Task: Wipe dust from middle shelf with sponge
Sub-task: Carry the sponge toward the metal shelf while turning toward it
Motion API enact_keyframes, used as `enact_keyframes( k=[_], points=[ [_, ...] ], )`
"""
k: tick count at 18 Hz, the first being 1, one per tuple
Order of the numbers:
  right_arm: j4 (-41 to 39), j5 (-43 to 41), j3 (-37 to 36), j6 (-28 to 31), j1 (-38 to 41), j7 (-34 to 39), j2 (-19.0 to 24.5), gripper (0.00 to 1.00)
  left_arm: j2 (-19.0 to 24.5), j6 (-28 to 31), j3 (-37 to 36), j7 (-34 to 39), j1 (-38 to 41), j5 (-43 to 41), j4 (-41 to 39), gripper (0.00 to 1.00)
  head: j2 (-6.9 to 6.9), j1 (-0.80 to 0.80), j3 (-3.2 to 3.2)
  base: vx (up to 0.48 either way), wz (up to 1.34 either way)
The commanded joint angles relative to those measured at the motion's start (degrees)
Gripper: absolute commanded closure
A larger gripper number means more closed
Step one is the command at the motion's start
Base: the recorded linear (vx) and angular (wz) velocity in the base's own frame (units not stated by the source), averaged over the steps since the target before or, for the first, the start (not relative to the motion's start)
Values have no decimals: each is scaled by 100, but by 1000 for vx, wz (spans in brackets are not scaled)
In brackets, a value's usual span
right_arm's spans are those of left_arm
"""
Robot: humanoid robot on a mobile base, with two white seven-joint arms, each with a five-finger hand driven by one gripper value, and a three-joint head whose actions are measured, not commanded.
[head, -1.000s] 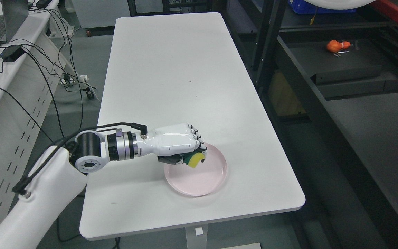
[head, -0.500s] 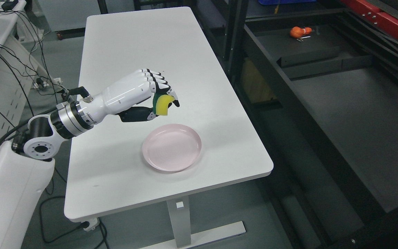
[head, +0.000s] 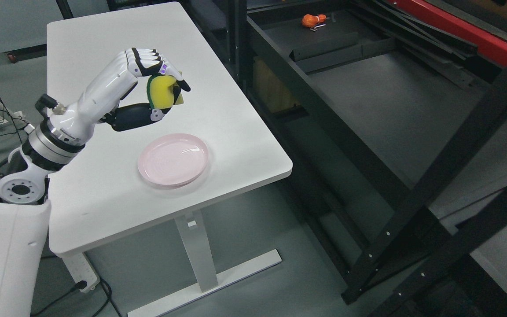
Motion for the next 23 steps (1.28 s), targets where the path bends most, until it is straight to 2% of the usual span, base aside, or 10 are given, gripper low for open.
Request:
enact_keyframes(
  k=[1, 7, 14, 17, 23],
  points=[
    [-100, 0, 0, 418, 1, -8, -100, 0, -196, 4, -77, 13, -68, 298, -101, 99, 0, 0, 0, -262, -260],
    [-100, 0, 0, 418, 1, -8, -100, 0, -336, 4, -534, -14, -393, 298, -101, 100, 0, 0, 0, -348, -252],
    [-100, 0, 0, 427, 1, -8, -100, 0, -415, 4, -1615, -49, -1209, 79, -92, 100, 0, 0, 0, -359, -487],
    [-100, 0, 0, 418, 1, -8, -100, 0, -801, 4, -2011, -75, -1675, -290, -48, 100, 0, 0, 0, -246, -997],
    [-100, 0, 0, 418, 1, -8, -100, 0, -1469, 4, -2942, -189, -3370, -1020, 320, 100, 0, 0, 0, -98, -1126]
  ],
)
